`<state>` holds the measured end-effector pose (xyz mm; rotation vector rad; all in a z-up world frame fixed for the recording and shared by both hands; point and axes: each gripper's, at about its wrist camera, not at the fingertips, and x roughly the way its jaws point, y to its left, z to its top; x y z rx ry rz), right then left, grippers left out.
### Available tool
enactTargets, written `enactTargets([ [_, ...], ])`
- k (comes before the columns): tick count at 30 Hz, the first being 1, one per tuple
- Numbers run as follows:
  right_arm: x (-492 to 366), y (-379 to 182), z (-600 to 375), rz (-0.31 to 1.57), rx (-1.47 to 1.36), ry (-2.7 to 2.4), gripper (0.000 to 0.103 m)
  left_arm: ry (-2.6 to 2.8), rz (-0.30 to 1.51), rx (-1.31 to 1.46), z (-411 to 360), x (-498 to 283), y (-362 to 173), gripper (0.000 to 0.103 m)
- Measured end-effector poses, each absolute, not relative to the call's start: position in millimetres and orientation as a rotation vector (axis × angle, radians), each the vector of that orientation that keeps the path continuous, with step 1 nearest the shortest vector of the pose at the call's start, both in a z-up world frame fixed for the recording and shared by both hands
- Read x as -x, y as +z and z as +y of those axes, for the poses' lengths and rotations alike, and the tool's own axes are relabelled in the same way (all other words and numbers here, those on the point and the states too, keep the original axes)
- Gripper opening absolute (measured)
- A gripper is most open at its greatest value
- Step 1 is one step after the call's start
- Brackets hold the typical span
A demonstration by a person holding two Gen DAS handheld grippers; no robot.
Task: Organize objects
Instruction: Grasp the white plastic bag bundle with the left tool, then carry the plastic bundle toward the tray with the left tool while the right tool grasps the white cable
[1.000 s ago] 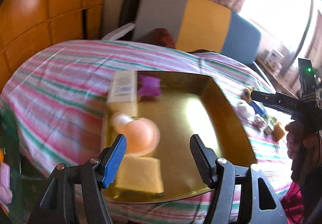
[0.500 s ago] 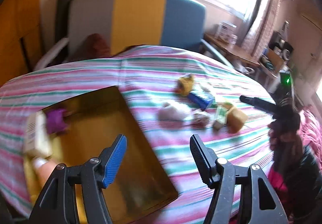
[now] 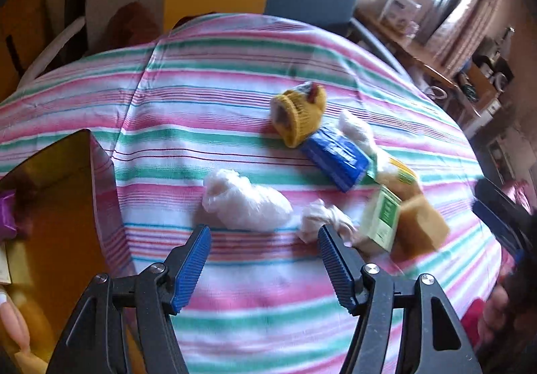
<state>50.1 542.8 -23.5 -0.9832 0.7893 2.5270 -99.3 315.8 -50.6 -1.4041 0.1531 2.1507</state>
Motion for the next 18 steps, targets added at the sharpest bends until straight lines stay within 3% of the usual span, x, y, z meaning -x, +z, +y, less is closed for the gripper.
enactTargets([
  [8,-48.9,-19.2,539.9,0.796,0.971,2.553,0.092,2.204,0.213,1.426,340.9,128.2,-76.8,0.071],
  [9,-48.8,-18.7,540.1,0.796,0.968,2.556,0.093,2.198,0.234,1.435,343.7,129.6,-81.9,0.065],
  [12,-46.9,-20.9,539.2,0.780,0.972,2.560,0.092,2.166,0.271,1.452,347.0,126.3,-92.6,0.036],
  [14,-43.9,-22.5,536.1,0.730,0.996,2.564,0.081,2.171,0.319,1.390,345.6,115.4,-91.2,0.036],
  [15,-42.3,-23.3,534.5,0.714,1.010,2.569,0.070,2.167,0.325,1.374,343.5,111.0,-90.5,0.036],
  [18,-37.2,-27.6,528.0,0.682,1.050,2.592,0.067,2.155,0.308,1.345,334.1,99.6,-84.0,0.035],
])
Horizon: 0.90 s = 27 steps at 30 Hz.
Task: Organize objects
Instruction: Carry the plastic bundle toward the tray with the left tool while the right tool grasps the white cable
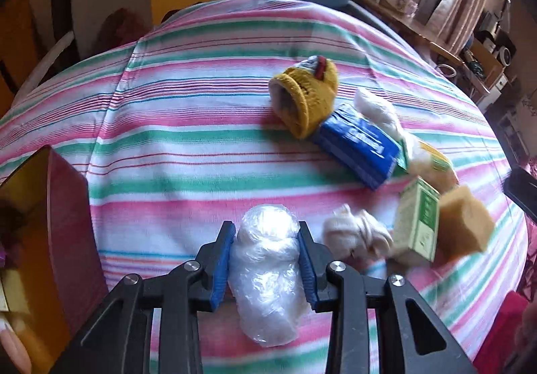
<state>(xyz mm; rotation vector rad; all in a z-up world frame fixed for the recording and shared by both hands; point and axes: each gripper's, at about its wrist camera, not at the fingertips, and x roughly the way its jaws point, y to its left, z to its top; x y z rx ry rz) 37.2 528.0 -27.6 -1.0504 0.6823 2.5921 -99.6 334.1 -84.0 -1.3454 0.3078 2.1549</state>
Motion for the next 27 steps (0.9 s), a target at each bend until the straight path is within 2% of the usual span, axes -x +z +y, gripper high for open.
enactTargets([
  [12,-18.0,-42.4,481.7,0.493,1.216,2.726,0.067,2.132,0.270,1.157,287.1,42.0,-31.1,0.035],
  [18,-6.6,-52.4,444.0,0.299,1.330,2.789,0.066,2.165,0.276,1.072,253.9,19.3,-7.4,0.035],
  [23,22.6,-64.6,412.3,0.032,1.451,2.792,0.065,2.259,0.287,0.978,219.6,6.8,17.6,0.035],
  [27,55.4,-90.6,398.9,-0.089,1.615,2.727,0.065,2.356,0.315,0.918,191.0,1.1,34.6,0.035],
])
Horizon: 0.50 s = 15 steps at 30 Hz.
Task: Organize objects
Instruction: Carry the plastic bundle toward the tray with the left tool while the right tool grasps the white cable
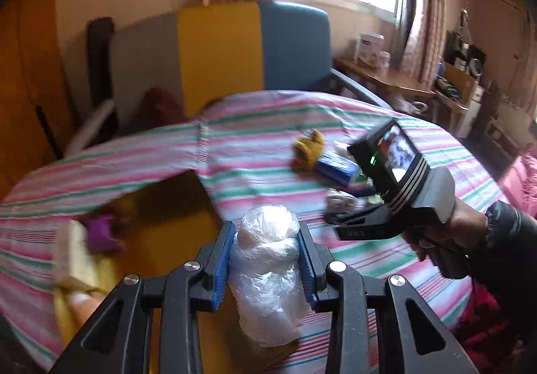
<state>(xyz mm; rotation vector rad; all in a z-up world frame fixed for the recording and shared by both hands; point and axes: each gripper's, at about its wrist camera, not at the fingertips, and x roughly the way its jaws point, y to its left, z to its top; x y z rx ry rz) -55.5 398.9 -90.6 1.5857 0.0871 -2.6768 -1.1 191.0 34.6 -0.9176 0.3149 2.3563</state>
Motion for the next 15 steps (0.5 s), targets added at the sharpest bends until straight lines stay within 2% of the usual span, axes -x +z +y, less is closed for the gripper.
enactTargets([
  [3,65.2,-105.1,397.7,0.084,-1.654,-2.636,0.041,2.431,0.346,0.882,169.8,-1.6,41.4,0.035],
  [4,65.0,-104.7,398.6,0.057,-1.660,-2.634,0.039,2.449,0.356,0.877,164.4,-1.7,42.3,0.035],
  [15,36.3,-103.2,381.3,0.006,-1.655,-2.653,0.035,2.535,0.339,0.884,119.6,-3.3,36.2,0.035],
])
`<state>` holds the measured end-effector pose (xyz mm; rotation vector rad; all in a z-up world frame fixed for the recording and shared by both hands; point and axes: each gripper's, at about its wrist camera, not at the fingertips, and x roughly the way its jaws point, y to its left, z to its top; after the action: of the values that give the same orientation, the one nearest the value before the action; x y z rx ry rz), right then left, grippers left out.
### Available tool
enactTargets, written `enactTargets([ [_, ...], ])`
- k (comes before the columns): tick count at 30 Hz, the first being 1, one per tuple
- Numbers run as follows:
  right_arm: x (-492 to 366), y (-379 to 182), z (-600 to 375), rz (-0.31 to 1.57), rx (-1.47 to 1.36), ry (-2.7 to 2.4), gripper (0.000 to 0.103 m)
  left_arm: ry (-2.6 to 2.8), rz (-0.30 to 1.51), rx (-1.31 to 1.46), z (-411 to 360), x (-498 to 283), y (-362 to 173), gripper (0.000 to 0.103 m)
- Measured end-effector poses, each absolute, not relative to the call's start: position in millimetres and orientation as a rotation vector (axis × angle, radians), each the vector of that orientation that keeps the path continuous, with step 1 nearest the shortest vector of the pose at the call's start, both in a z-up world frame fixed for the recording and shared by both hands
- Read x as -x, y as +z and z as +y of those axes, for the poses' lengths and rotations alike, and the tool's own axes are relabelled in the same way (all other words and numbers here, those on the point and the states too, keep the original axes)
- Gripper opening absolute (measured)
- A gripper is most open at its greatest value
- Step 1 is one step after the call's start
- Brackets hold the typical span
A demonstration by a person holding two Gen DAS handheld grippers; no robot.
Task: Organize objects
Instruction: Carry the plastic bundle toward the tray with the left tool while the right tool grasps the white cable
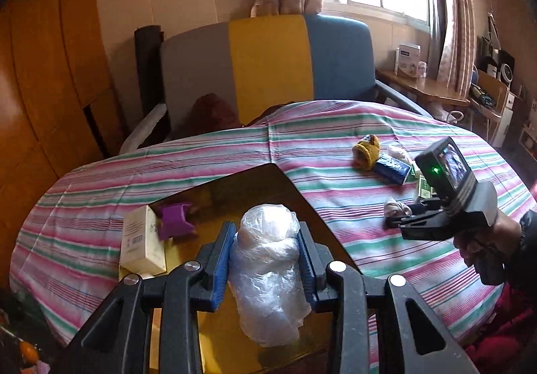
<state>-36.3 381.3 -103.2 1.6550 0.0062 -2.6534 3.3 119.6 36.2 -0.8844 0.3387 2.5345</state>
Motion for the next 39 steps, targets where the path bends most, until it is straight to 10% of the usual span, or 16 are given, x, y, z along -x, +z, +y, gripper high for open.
enactTargets([
  [22,28.5,-107.8,370.2,-0.107,-1.653,-2.696,0.036,2.541,0.274,0.926,92.7,-2.0,28.1,0.036],
  [32,24.0,-108.9,369.7,-0.111,-1.614,-2.729,0.036,2.426,-0.199,1.299,25.5,85.3,-20.3,0.036],
  [39,22.5,-109.7,372.1,-0.142,-1.585,-2.734,0.036,2.456,-0.082,1.370,41.0,137.6,-35.7,0.036],
])
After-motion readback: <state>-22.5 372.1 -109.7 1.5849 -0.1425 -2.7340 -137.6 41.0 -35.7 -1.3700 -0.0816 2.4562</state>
